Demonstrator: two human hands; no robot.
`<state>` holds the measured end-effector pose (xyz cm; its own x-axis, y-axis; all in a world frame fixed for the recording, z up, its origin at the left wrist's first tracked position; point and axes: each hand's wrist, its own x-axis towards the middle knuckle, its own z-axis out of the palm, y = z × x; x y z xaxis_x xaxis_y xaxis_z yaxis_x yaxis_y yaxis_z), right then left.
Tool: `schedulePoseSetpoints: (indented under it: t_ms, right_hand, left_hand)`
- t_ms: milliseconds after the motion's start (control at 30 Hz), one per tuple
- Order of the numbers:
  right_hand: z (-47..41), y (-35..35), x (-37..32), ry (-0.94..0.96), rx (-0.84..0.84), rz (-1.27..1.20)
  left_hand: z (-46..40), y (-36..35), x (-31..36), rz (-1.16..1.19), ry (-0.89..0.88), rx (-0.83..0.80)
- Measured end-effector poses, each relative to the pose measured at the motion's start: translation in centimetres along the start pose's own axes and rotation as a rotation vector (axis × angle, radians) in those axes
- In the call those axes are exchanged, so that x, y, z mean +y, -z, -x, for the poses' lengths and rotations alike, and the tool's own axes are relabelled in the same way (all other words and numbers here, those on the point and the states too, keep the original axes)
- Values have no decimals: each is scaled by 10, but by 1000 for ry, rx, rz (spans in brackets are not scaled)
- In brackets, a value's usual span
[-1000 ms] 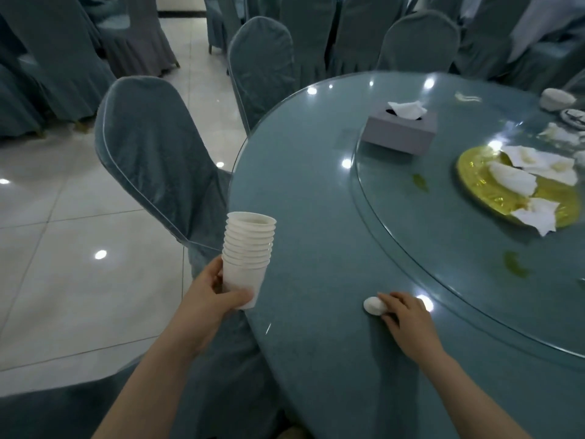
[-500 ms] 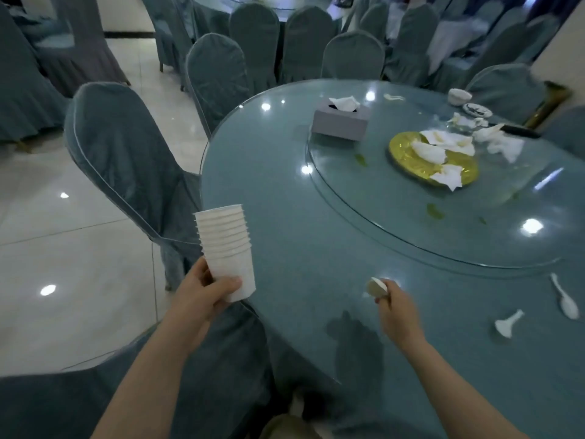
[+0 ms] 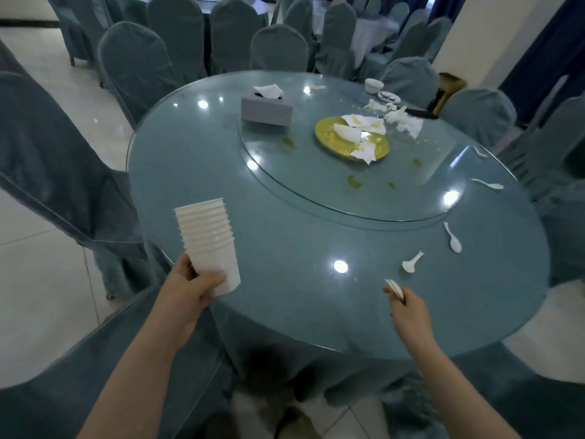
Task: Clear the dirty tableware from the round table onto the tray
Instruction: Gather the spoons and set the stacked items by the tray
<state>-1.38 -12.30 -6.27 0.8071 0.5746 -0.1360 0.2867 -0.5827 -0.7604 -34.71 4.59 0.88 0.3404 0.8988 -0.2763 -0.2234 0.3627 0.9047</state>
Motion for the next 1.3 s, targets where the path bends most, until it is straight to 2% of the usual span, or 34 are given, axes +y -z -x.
schedulePoseSetpoints:
  t_ms: [233, 400, 600, 867, 1000, 1100, 1233, 1300]
  right_hand:
    - [-17, 39, 29, 3, -16, 36]
    - [-62, 66, 56, -32, -98, 127]
    - [-151, 94, 86, 17, -246, 308]
    - [-248, 104, 80, 387, -432, 588]
    - [-264, 89, 71, 474, -603, 605]
    - [-266, 77, 71, 603, -706, 735]
    - [-269, 71, 81, 763, -655, 790]
    - [-273, 73, 87, 784, -607, 774]
  left_hand:
    - [-6, -53, -21, -52, 24, -73]
    - [-24, -96, -48, -101, 14, -16]
    - [-42, -163, -76, -110, 15, 53]
    - [-63, -235, -105, -134, 25, 142]
    - [-71, -259, -111, -166, 27, 173]
    - [-77, -274, -116, -172, 27, 186]
    - [-87, -287, -118, -196, 37, 174]
    - [-93, -293, -119, -205, 37, 177]
